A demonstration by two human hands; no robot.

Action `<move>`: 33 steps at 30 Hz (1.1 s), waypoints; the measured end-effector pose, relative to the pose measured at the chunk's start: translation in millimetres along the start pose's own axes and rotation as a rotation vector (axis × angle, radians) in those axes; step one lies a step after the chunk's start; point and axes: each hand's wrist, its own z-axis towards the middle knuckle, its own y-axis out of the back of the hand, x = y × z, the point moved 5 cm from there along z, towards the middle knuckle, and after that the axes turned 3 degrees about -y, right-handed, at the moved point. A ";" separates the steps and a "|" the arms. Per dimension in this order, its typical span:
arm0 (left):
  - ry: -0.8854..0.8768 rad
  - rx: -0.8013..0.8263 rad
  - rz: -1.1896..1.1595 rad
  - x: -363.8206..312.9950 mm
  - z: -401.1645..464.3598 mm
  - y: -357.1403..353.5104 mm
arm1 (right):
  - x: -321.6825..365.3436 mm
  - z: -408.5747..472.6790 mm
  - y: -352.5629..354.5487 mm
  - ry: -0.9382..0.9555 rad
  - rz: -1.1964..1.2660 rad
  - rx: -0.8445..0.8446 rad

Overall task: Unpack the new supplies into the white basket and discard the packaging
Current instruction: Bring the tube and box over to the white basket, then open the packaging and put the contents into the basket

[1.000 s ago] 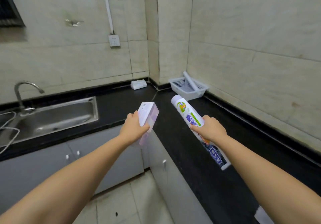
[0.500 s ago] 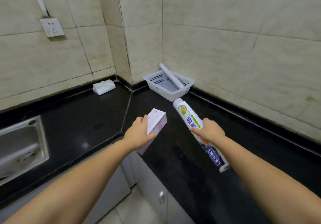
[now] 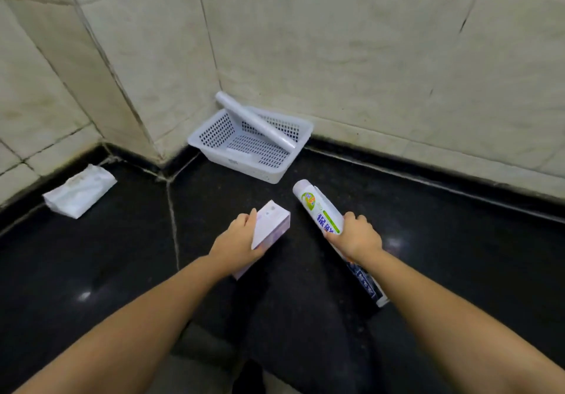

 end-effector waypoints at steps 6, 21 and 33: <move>-0.243 0.134 0.082 23.4 56.4 -15.5 | 6.6 0.7 -26.1 -0.209 -0.010 -0.067; -0.338 0.009 -0.175 -13.5 70.9 20.5 | 11.8 0.0 3.1 -0.233 0.087 -0.020; -0.655 -0.278 -0.244 -56.4 45.8 93.1 | 85.0 -49.1 89.4 0.212 0.645 0.032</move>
